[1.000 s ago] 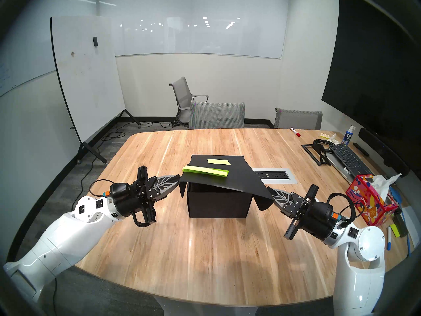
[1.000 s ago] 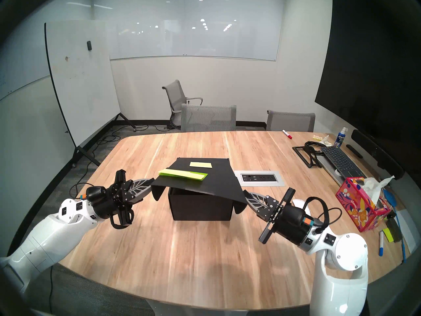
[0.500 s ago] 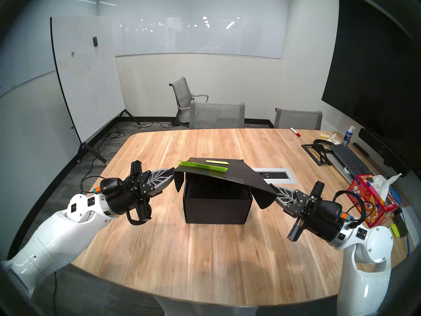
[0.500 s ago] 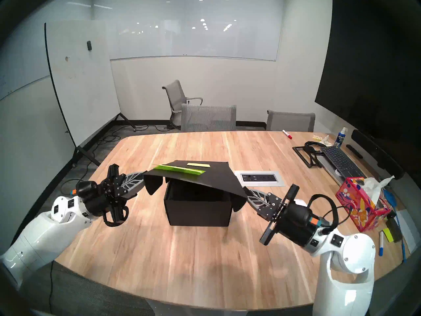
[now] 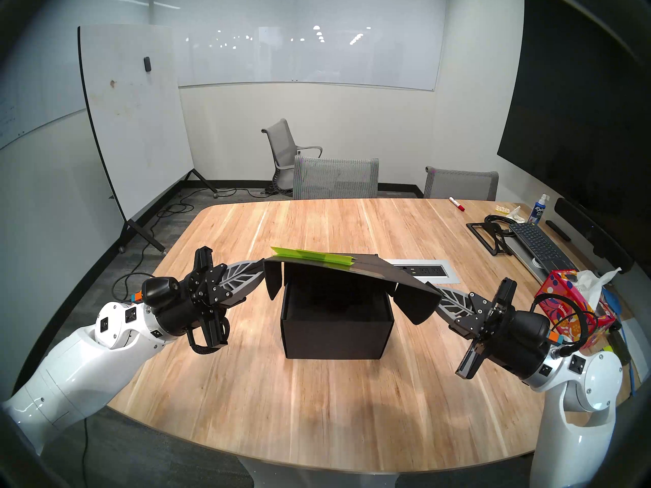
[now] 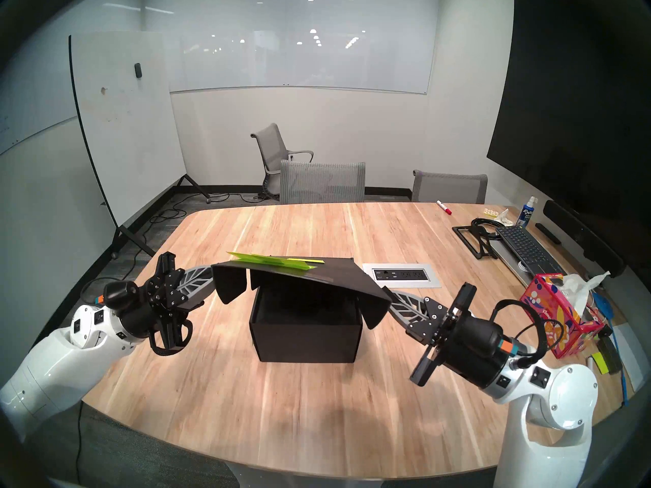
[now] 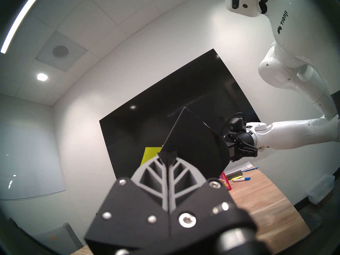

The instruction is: Open the box and place the mouse inside

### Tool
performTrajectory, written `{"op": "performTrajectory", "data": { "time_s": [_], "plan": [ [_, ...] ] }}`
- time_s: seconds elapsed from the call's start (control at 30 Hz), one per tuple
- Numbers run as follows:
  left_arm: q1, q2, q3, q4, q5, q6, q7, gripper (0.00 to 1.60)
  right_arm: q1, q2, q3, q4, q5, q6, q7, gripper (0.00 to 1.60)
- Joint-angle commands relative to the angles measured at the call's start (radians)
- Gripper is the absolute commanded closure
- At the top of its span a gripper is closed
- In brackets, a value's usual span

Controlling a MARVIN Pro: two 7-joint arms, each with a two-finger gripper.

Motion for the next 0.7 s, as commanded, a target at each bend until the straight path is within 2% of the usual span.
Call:
{"op": "performTrajectory", "data": {
  "time_s": [0.0,0.33,0.67],
  "plan": [
    [0.047,0.025,-0.016,-0.082,-0.009,-0.003,0.004,1.6,-0.029,-0.01,0.006,-0.057,0.069,-0.008,0.033,1.6],
    [0.109,0.074,-0.087,-0.146,-0.056,-0.015,0.024,1.6,-0.048,-0.007,0.053,-0.057,0.151,-0.034,0.074,1.6],
    [0.13,0.113,-0.164,-0.173,-0.091,0.004,0.058,1.6,-0.01,0.006,0.074,-0.057,0.189,-0.025,0.082,1.6]
  ]
}}
